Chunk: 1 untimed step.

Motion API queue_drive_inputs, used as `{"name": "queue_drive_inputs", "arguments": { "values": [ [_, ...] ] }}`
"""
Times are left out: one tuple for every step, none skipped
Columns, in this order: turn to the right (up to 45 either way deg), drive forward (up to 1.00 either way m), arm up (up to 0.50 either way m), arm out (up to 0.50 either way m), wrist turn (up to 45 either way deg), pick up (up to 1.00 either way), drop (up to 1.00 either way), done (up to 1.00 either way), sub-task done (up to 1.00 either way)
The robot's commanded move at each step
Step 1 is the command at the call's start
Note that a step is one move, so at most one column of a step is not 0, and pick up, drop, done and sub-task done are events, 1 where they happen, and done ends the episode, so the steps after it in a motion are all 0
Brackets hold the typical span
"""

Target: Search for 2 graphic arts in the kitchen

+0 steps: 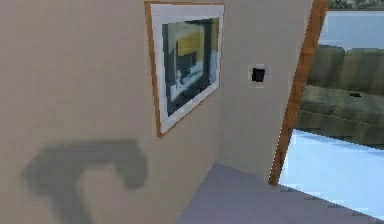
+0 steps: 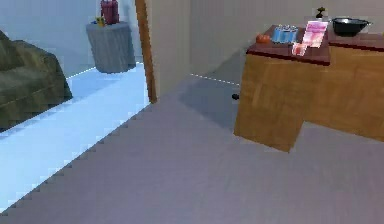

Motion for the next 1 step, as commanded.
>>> {"name": "queue_drive_inputs", "arguments": {
  "values": [
    [0.0, 0.00, 0.00, 0.00, 0.0, 0.00, 0.00, 1.00, 0.00]
  ]
}}
